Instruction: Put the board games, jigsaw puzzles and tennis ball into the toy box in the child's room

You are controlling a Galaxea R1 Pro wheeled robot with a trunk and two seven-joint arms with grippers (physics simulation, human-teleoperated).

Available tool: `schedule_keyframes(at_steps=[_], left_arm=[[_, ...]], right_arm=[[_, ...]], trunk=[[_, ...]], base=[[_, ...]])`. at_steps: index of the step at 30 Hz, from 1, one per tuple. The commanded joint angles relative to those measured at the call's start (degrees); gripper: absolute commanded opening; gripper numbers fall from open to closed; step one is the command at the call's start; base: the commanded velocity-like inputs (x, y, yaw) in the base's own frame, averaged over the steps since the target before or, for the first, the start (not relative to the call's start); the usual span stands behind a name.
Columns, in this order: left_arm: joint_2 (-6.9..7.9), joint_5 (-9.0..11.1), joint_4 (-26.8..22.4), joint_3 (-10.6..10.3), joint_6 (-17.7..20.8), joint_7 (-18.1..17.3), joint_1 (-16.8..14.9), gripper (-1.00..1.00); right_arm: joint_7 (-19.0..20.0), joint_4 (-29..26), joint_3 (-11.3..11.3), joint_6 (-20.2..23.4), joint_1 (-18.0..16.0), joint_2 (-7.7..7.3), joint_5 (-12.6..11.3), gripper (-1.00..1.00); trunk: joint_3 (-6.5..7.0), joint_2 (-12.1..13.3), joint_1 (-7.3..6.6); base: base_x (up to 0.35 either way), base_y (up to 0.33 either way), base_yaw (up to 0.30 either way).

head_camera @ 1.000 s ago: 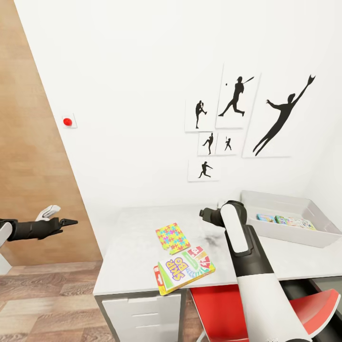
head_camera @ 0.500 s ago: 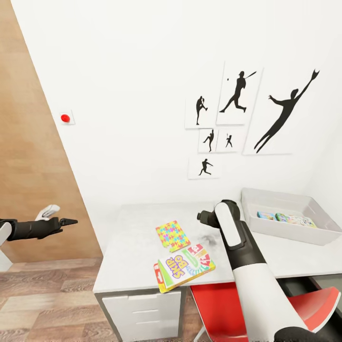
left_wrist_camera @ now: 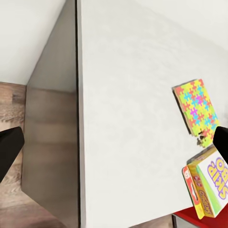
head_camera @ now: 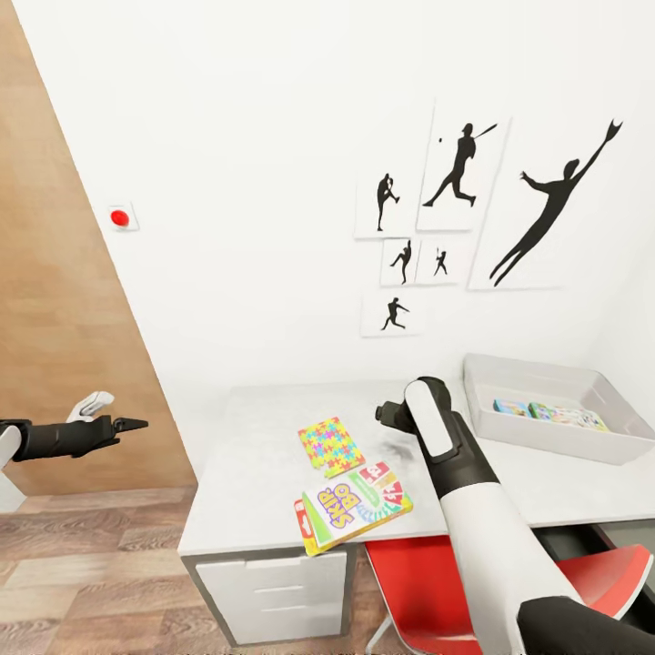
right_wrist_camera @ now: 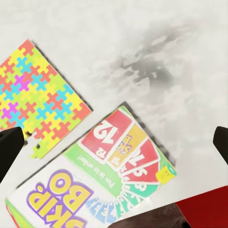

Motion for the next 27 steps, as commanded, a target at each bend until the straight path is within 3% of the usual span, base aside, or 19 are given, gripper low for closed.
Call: schedule_keyframes(at_steps=[1,27], left_arm=[[0.09,0.30,0.01,-0.22,0.27,-0.02,-0.08,1.00],[1.02,0.30,0.01,-0.22,0.21,-0.18,-0.08,1.00]], right_arm=[[-0.57,0.80,0.02,-0.48,-0.10,-0.02,-0.51,1.00],[-0.51,1.83,-0.15,-1.30,-0.84,-0.37,-0.51,1.00]], trunk=[[-0.23,-0.14,0.04],[-2.69,-0.14,0.04]], base=[[0.000,0.000,0.000],[0.000,0.000,0.000]])
